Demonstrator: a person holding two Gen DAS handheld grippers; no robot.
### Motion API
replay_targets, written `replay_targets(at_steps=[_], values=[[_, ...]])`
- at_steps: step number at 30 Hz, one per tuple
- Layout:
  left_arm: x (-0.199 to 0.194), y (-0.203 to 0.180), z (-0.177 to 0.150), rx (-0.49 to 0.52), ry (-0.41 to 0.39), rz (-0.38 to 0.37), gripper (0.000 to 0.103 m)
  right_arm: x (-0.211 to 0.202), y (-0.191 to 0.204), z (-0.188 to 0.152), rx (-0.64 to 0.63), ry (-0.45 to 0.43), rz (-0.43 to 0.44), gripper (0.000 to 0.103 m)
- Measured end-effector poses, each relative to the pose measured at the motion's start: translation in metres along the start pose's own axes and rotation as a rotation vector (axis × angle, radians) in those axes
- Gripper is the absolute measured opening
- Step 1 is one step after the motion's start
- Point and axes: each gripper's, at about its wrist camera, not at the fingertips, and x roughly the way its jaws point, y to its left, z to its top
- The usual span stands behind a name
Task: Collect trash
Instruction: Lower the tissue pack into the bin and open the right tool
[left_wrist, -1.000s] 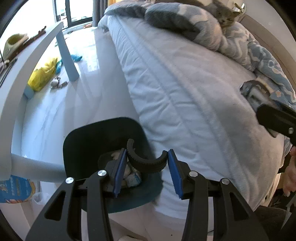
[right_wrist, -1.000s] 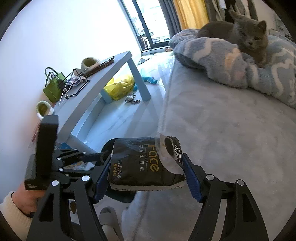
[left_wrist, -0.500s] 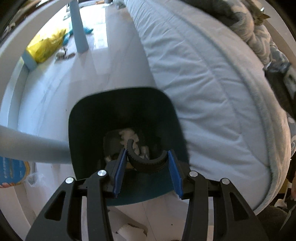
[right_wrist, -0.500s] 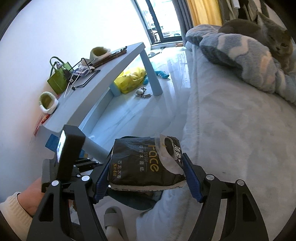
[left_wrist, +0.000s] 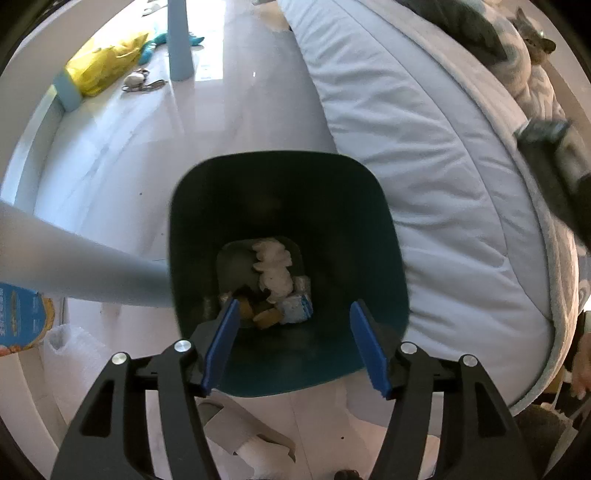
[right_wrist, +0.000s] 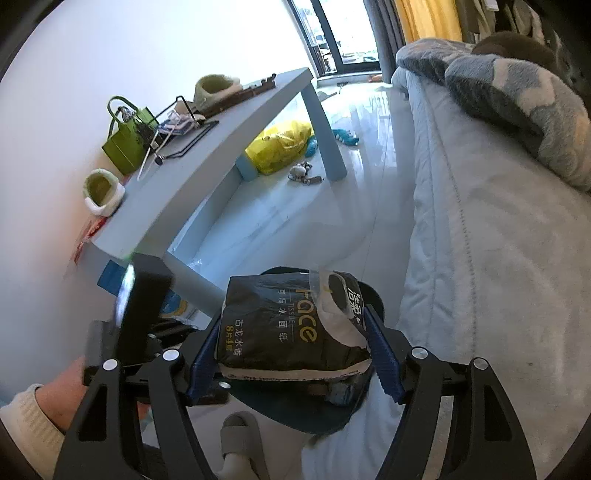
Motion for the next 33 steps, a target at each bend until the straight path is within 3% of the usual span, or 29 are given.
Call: replay_targets(at_steps=[8, 18, 25, 28, 33], values=[[-0.047, 0.011, 0.001, 0.05, -0.151, 0.016, 0.064, 0.031, -0.001, -0.003, 0.019, 0.052, -0.003, 0.072], [-0.114, 0.02, -0.001, 0.024, -0.332, 0.035, 0.052, 0.072, 0.009, -0.009, -0.006, 0.115, -0.03, 0.073], [-0.14, 0.024, -0.001, -0.016, -0.4, 0.009, 0.046, 0.11, 0.015, -0.02, -0.025, 0.187, -0.051, 0.073], [-0.142, 0.019, -0.002, -0.038, -0.402, -0.034, 0.045, 0.127, 0.015, -0.026, -0.021, 0.219, -0.051, 0.073], [-0.148, 0.011, -0.008, -0.014, -0.405, -0.042, 0.045, 0.152, 0.021, -0.036, -0.037, 0.272, -0.07, 0.073]])
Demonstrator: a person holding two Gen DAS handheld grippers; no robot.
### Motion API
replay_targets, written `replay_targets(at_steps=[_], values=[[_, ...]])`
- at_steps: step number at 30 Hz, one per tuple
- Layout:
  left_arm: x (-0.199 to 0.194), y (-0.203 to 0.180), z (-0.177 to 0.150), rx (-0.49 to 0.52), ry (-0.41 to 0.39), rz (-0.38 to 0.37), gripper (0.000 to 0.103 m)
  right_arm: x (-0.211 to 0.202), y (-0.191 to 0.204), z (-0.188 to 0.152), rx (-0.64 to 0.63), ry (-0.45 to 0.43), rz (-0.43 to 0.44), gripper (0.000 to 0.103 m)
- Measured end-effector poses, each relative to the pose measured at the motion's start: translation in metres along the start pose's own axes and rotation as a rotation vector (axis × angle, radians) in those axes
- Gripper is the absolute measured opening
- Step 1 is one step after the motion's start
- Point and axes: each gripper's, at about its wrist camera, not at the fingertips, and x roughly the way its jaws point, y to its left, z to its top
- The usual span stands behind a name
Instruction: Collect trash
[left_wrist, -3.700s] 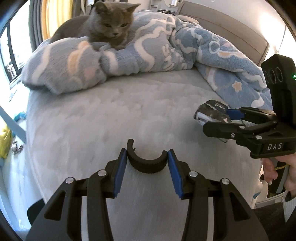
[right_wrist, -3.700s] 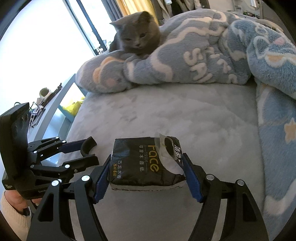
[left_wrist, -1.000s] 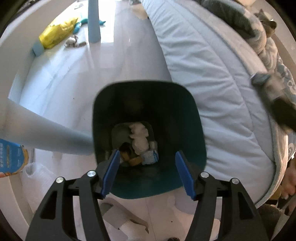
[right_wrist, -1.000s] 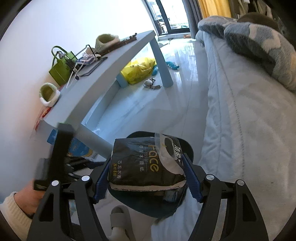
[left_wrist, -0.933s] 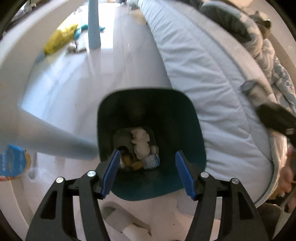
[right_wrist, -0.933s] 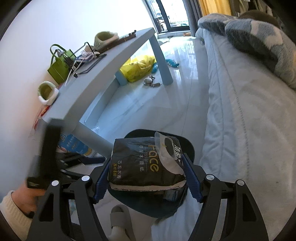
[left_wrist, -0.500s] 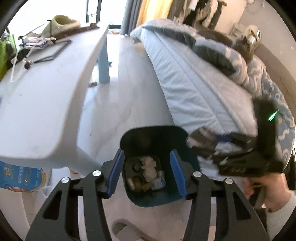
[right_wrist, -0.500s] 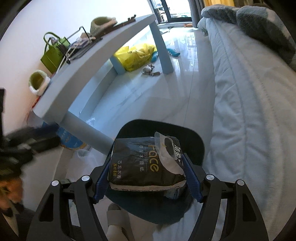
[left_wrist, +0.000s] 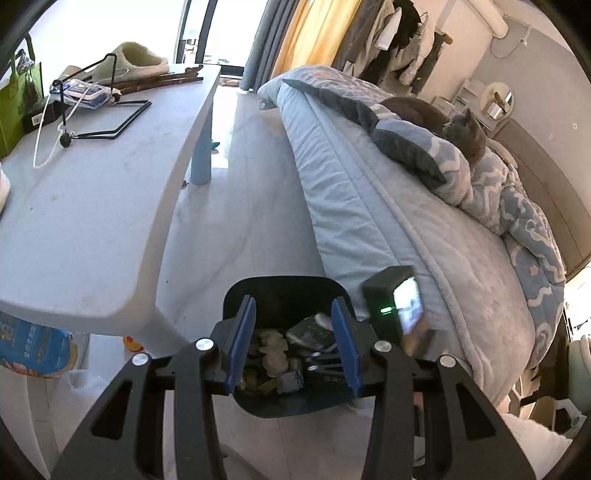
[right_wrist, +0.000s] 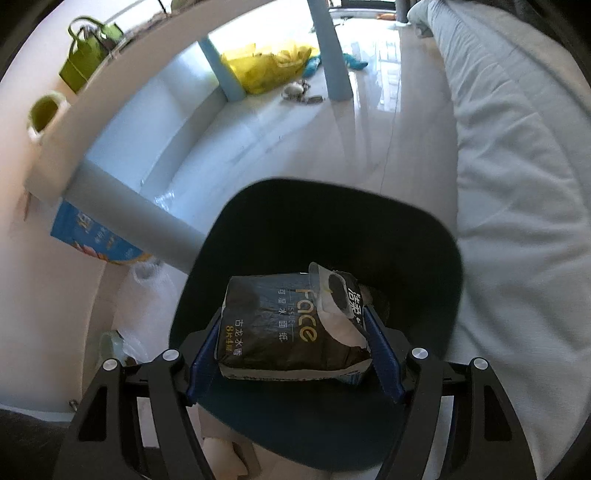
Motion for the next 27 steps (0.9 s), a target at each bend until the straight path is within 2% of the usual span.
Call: replay_targets(at_steps=[2, 6, 8, 11, 13, 15, 19, 22, 24, 27], values=[[-0.001, -0.002, 0.001, -0.004, 0.004, 0.002, 0.045, 0.011, 0.003, -0.002, -0.005, 0.03, -0.009, 0.075], [-0.006, -0.001, 0.002, -0.02, -0.005, -0.003, 0.046, 0.024, 0.004, -0.006, -0.012, 0.055, -0.021, 0.085], [-0.01, -0.003, 0.002, 0.002, -0.021, 0.034, 0.048, 0.023, 0.007, -0.007, -0.035, 0.051, -0.026, 0.086], [-0.014, -0.006, 0.003, 0.029, -0.039, 0.078, 0.058, 0.012, 0.01, -0.007, -0.056, 0.023, -0.025, 0.086], [-0.017, -0.007, 0.005, 0.02, -0.052, 0.074, 0.061, 0.001, 0.008, -0.004, -0.047, -0.008, -0.016, 0.086], [-0.019, -0.008, 0.006, 0.017, -0.061, 0.073, 0.07, -0.013, 0.009, -0.002, -0.046, -0.046, -0.011, 0.086], [-0.02, -0.008, 0.01, 0.077, -0.081, 0.145, 0.072, -0.053, 0.013, -0.001, -0.075, -0.134, -0.031, 0.087], [-0.028, -0.002, 0.013, 0.054, -0.106, 0.147, 0.08, -0.084, 0.01, -0.006, -0.063, -0.192, -0.043, 0.09], [-0.036, -0.004, 0.015, 0.049, -0.129, 0.187, 0.091, -0.109, 0.005, -0.012, -0.048, -0.231, -0.056, 0.091], [-0.046, -0.014, 0.012, 0.027, -0.153, 0.177, 0.095, -0.138, -0.002, -0.027, -0.032, -0.272, -0.071, 0.097]])
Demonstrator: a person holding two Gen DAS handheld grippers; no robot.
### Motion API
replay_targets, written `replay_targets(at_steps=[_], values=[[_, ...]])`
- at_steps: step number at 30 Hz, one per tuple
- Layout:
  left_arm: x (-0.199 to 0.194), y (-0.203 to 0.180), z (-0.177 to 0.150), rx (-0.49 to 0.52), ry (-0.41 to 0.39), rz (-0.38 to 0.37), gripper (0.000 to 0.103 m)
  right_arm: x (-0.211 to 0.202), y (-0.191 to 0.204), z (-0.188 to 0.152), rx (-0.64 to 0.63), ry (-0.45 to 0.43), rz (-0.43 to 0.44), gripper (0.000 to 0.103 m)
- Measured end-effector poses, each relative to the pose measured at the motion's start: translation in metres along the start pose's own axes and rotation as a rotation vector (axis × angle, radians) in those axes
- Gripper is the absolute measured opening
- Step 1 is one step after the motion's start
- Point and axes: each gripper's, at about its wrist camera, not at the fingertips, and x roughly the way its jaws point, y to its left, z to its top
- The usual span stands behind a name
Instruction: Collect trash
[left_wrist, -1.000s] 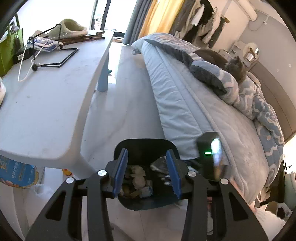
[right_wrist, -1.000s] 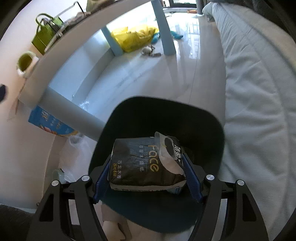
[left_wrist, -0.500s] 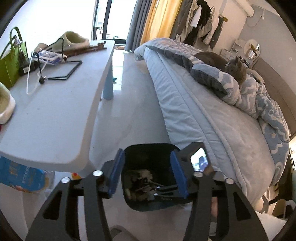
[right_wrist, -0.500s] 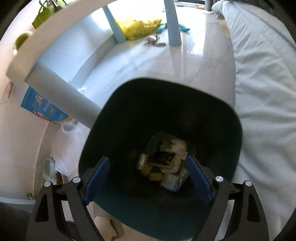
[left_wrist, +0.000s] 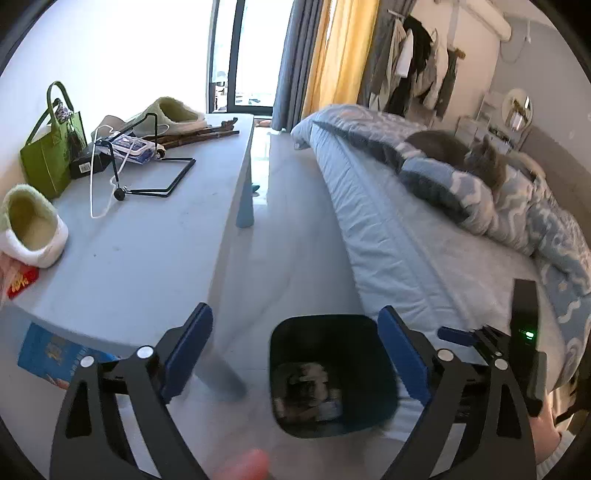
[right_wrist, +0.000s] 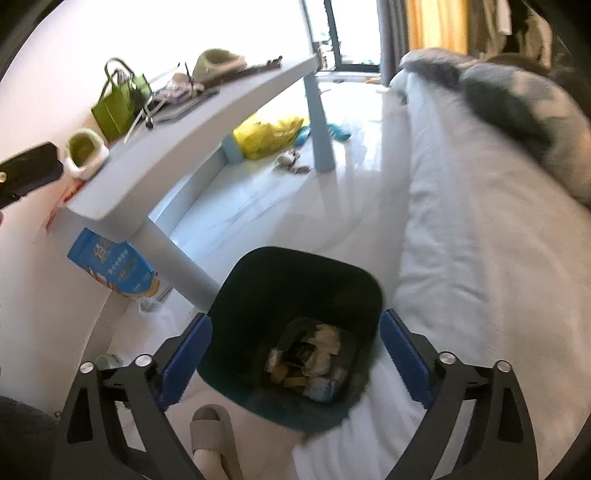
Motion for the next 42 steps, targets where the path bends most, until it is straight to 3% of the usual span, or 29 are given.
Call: replay_targets(at_steps=[3, 10, 14, 20, 25, 30, 37, 42], values=[[-0.012, -0.016, -0.008, 0.035, -0.01, 0.047, 0.098, -0.034, -0.012, -0.009, 0.018, -0.037, -0.039, 0.099], [-0.053, -0.051, -0.026, 0.089, -0.07, 0.062, 0.1, -0.136, -0.048, -0.039, 0.026, -0.175, -0.234, 0.1], [-0.083, -0.066, -0.043, 0.073, -0.131, 0.055, 0.1, -0.212, -0.07, -0.071, 0.054, -0.282, -0.348, 0.1], [-0.096, -0.086, -0.057, 0.062, -0.116, 0.043, 0.1, -0.294, -0.098, -0.129, 0.137, -0.37, -0.461, 0.1], [-0.098, -0.1, -0.079, 0.072, -0.074, 0.033, 0.1, -0.321, -0.127, -0.164, 0.221, -0.367, -0.475, 0.1], [-0.089, -0.105, -0.097, 0.073, -0.032, 0.043, 0.1, -0.324, -0.133, -0.193, 0.269, -0.328, -0.431, 0.1], [-0.085, -0.112, -0.109, 0.075, -0.018, 0.047, 0.1, -0.319, -0.125, -0.204, 0.224, -0.278, -0.385, 0.1], [-0.085, -0.115, -0.112, 0.072, -0.022, 0.036, 0.1, -0.323, -0.124, -0.208, 0.242, -0.307, -0.36, 0.1]])
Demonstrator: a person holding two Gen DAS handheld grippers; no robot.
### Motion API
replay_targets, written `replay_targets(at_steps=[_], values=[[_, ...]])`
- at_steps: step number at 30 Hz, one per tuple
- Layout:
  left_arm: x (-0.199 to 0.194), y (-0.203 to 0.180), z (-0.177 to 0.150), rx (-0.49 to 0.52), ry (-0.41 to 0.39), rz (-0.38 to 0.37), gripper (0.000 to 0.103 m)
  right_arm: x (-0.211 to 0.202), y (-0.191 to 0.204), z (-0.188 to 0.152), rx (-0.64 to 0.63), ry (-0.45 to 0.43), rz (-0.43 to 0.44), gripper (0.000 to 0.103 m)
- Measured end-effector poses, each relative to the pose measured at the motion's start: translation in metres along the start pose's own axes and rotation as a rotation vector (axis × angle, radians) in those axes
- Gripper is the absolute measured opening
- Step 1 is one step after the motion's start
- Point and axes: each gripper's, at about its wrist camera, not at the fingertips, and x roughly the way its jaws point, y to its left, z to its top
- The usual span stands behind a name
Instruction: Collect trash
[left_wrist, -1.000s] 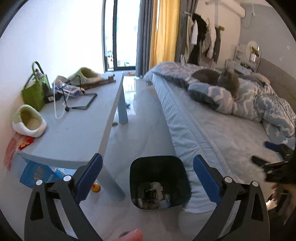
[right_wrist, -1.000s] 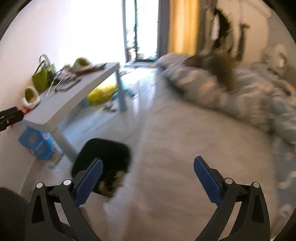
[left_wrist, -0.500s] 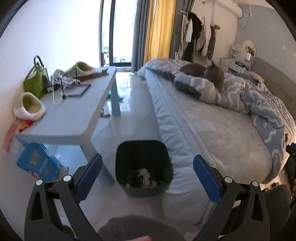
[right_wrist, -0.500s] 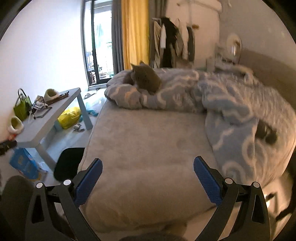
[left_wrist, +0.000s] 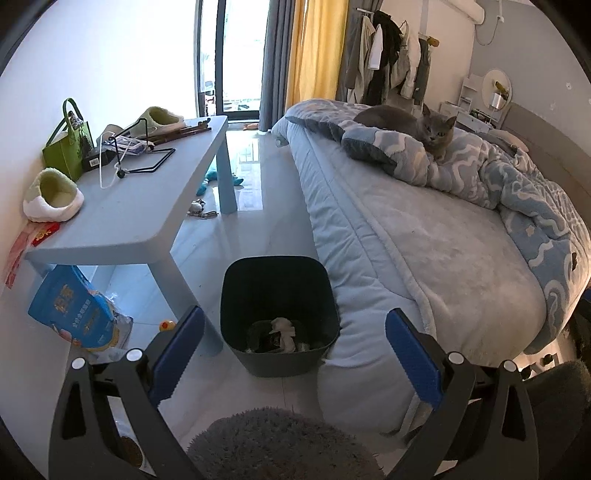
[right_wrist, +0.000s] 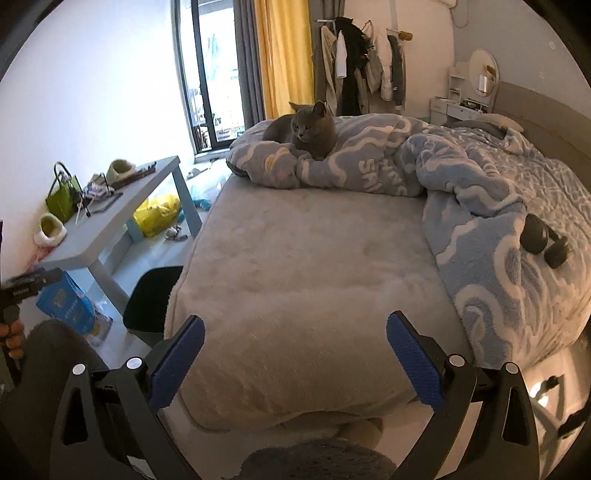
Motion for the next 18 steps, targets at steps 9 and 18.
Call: replay_targets(at_steps=[9, 18], values=[[0.001, -0.007, 0.0, 0.032, -0.004, 0.008, 0.1, 0.002, 0.011, 0.002, -0.004, -0.011, 0.042, 0.1], [0.002, -0.009, -0.001, 0.044, 0.003, 0.014, 0.1, 0.004, 0.013, 0.001, -0.008, 0.001, 0.047, 0.1]])
